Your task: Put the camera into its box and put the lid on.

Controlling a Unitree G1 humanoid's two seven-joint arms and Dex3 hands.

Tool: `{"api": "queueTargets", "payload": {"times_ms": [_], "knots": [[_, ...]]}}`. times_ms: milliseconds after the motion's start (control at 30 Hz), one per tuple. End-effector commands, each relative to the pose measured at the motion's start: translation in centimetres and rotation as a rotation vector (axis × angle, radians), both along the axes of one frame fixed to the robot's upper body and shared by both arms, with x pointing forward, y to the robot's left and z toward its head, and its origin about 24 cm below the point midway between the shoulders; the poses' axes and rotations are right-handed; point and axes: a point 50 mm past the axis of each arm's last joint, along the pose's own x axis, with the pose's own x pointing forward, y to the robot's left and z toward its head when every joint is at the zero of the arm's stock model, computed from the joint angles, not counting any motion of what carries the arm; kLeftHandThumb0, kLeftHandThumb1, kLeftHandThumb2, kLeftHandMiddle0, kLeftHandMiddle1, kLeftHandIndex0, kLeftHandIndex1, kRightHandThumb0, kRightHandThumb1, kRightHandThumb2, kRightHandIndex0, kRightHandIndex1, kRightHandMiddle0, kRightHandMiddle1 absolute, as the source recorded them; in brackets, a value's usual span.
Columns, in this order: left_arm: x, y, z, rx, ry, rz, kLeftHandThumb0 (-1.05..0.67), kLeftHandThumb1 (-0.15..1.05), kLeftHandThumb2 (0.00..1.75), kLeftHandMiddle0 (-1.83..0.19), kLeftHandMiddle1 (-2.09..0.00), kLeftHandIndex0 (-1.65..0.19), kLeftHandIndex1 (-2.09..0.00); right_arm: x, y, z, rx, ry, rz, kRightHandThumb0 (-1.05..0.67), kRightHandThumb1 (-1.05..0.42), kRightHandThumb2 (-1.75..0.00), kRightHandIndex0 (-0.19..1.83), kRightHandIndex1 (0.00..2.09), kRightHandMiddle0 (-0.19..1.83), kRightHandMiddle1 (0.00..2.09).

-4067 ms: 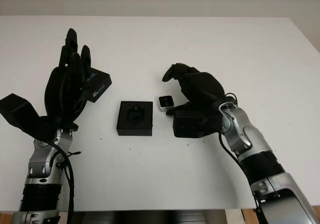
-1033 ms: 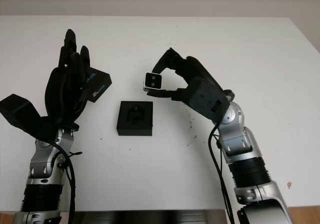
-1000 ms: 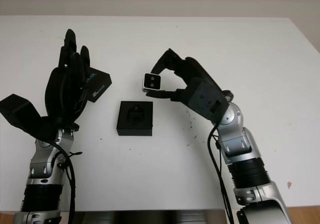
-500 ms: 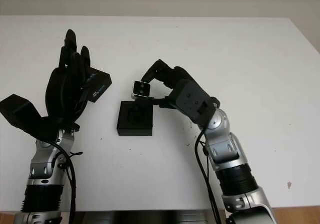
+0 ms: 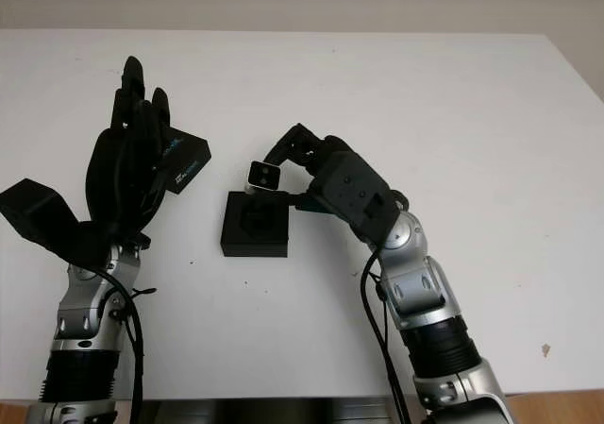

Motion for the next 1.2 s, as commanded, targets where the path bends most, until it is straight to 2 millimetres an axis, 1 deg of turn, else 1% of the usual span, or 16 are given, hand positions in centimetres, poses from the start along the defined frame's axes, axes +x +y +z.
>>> {"api": "queueTargets", "payload": {"times_ms": [0, 500, 1167], "knots": [[-0.2, -0.1, 0.1, 0.000, -0.010, -0.003, -0.77, 1.05, 0.54, 0.19, 0.00, 0.19, 0.00, -0.3, 0.0, 0.3, -0.006, -0.023, 0.013, -0.50, -1.00, -0.05, 0.32, 0.08, 0.28, 1.91], [-0.2, -0.1, 0.1, 0.004, -0.013, 0.004, -0.78, 1.05, 0.55, 0.19, 0.00, 0.19, 0.00, -0.8, 0.5, -0.2, -0.061, -0.047, 0.035, -0.48, -1.00, -0.05, 0.33, 0.08, 0.28, 1.91], [-0.2, -0.1, 0.1, -0.005, -0.009, -0.003, -0.77, 1.05, 0.55, 0.19, 0.00, 0.19, 0.00, -1.2, 0.7, -1.7, -0.066, -0.033, 0.017, -0.46, -1.00, -0.05, 0.33, 0.08, 0.25, 1.92]]}}
